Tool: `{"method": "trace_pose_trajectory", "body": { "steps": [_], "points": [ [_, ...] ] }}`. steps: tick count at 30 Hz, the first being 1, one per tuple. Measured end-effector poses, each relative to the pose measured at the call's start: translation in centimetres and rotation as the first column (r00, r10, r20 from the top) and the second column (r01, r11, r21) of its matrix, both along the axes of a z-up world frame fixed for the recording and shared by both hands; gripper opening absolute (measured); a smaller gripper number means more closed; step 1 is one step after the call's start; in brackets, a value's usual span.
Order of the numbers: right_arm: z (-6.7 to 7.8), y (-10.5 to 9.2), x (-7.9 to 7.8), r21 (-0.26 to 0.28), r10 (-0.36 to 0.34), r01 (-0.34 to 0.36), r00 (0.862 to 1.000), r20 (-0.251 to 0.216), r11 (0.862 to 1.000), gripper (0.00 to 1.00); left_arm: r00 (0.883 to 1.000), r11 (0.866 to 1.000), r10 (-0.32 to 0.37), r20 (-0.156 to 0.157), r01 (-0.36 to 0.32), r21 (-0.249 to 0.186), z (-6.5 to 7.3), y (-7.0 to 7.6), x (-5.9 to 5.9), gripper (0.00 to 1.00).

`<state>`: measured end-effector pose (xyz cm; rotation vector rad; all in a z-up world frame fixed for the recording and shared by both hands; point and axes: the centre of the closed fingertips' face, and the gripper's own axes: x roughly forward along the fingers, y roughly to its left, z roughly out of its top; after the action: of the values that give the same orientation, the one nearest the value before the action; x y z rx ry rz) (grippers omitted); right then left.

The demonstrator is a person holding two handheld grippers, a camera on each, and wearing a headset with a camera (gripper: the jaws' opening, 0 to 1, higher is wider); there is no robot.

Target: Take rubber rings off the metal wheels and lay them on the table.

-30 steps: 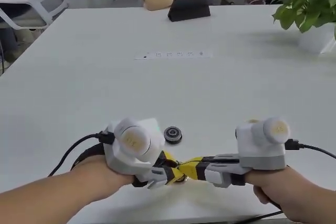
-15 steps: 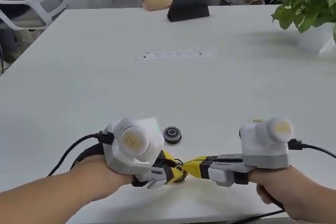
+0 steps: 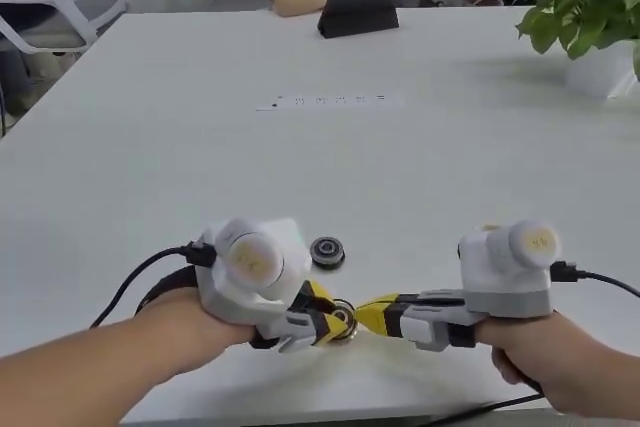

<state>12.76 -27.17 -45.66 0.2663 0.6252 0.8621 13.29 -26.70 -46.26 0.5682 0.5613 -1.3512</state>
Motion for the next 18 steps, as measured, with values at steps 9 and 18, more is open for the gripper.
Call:
{"method": "trace_pose_trajectory", "body": {
  "steps": [9, 18],
  "points": [
    [0.1, 0.1, 0.1, 0.004, 0.001, -0.001, 1.0, 0.002, 1.0, 0.0, 1.0, 1.0, -0.007, -0.016, 0.007, -0.01, 0.4, 0.2, -0.3, 0.12],
    [0.5, 0.1, 0.0, 0.001, 0.009, -0.009, 1.0, 0.005, 1.0, 0.0, 0.998, 0.996, 0.016, -0.054, -0.021, -0.081, 2.3, 0.3, -0.3, 0.17]
  ]
}}
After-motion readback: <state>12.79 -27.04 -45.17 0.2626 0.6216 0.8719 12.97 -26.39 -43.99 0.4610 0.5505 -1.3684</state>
